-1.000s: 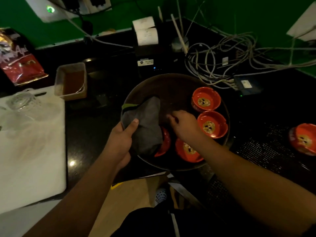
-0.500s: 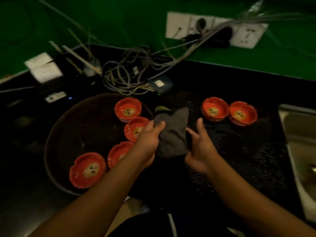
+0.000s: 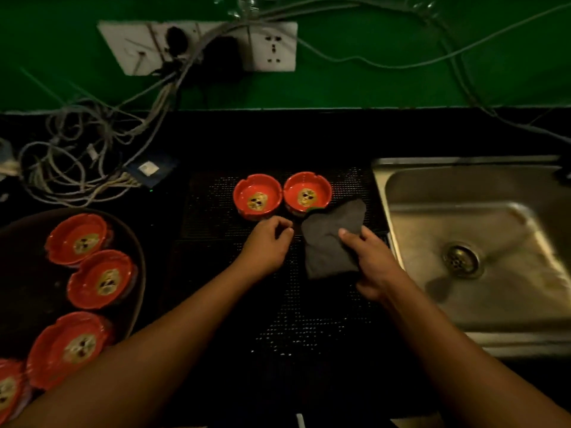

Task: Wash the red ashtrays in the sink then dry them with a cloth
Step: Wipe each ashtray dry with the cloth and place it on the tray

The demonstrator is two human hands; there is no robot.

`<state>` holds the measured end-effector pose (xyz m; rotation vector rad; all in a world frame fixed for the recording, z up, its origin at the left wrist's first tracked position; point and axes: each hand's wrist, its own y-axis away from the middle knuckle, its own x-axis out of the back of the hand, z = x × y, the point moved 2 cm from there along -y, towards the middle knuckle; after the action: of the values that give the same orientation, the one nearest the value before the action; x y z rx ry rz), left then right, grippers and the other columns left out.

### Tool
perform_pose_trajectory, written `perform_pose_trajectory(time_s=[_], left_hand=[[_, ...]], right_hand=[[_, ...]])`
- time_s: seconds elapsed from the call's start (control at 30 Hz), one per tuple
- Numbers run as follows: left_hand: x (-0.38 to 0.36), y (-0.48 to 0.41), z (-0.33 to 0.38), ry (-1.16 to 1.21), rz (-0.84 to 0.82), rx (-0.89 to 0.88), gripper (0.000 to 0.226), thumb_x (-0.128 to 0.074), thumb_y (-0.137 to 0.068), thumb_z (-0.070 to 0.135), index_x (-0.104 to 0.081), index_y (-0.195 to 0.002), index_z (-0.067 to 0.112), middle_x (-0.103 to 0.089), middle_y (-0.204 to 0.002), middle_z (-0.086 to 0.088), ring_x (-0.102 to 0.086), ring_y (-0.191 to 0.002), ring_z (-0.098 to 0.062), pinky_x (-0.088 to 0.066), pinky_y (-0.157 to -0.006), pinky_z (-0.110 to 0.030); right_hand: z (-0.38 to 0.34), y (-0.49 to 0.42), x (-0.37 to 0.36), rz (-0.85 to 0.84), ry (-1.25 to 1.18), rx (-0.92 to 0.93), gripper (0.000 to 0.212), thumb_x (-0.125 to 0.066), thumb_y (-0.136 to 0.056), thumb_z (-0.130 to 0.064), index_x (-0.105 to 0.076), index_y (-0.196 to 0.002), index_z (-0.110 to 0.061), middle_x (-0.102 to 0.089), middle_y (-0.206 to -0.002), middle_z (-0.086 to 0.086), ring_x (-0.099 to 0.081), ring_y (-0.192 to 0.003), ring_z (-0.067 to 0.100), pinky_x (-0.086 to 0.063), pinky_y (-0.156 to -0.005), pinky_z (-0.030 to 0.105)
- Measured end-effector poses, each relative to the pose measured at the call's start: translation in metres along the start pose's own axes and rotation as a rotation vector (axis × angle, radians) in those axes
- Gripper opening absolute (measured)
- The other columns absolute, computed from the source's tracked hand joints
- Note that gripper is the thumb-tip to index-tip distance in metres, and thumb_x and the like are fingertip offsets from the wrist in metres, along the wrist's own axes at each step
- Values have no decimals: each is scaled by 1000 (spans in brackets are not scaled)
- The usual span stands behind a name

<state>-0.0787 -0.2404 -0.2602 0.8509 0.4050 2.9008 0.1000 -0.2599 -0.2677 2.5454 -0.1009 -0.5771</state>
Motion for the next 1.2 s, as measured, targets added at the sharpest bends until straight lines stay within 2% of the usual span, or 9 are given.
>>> perform_pose_trajectory(time_s=[0.2,0.33,0.43,0.53,0.73,0.8,0.9,1.07,1.2], left_hand=[[4,-96,40,-440,179,-14,32,-53,-94,26,-56,-126,23,-46,-135,-4,-42,-123,-30,-36,-103,-41],[-2,-130,50,-803,36,192,59,-54,-89,51,-44,-138,21,-33,-147,-12,-25,-133,-39,-25,-106,-51],[-13,-137,44,-864,-39,265,76,-66,-78,56,-41,-138,17,-33,-147,-15,-20,-136,-41,-21,-110,-55],[-20,-133,39,-894,28,215,76,-73,-73,48,-42,-134,15,-40,-141,-13,-23,-134,-40,-22,-110,-53],[-32,-121,35,-697,65,93,43,-65,-86,35,-44,-119,20,-51,-122,-14,-41,-121,-36,-37,-95,-45],[-36,-113,38,-541,37,83,27,-59,-91,25,-41,-110,21,-56,-104,-11,-56,-103,-32,-50,-82,-42],[-43,-94,43,-325,22,56,23,-53,-94,13,-40,-111,22,-58,-98,-6,-58,-77,-17,-48,-62,-27],[-49,-67,43,-172,-82,-4,49,-62,-90,13,-44,-135,15,-50,-128,-9,-54,-115,-26,-49,-94,-36],[-42,-40,47,-278,-52,-170,54,-54,-84,-7,-45,-134,11,-42,-132,-9,-43,-121,-26,-41,-96,-30]], right_hand=[[-22,-17,47,67,2,38,24,-57,-92,-10,-57,-116,-9,-70,-108,15,-69,-94,26,-56,-77,35],[-24,-21,65,76,-15,58,20,-56,-93,-10,-58,-113,-9,-71,-104,12,-69,-92,23,-55,-75,32],[-20,-23,75,84,-38,33,23,-57,-92,-11,-58,-115,-8,-70,-108,13,-69,-96,25,-55,-77,33],[-17,-25,81,78,-39,14,27,-58,-92,-11,-57,-118,-8,-69,-112,14,-67,-100,27,-54,-80,35],[-11,-20,86,84,-43,4,28,-57,-92,-10,-56,-120,-6,-69,-112,15,-67,-100,28,-54,-81,35],[-9,-17,86,91,-34,6,25,-57,-93,-10,-57,-118,-6,-70,-110,14,-68,-98,27,-55,-79,34],[-5,-9,84,106,-30,5,22,-58,-92,-9,-58,-114,-8,-71,-106,14,-69,-94,26,-55,-76,34],[0,9,85,168,-41,37,20,-57,-92,-9,-58,-112,-7,-71,-104,15,-69,-93,27,-55,-77,36],[5,26,80,224,-26,57,14,-58,-92,-10,-59,-107,-9,-71,-101,14,-69,-90,27,-55,-77,38]])
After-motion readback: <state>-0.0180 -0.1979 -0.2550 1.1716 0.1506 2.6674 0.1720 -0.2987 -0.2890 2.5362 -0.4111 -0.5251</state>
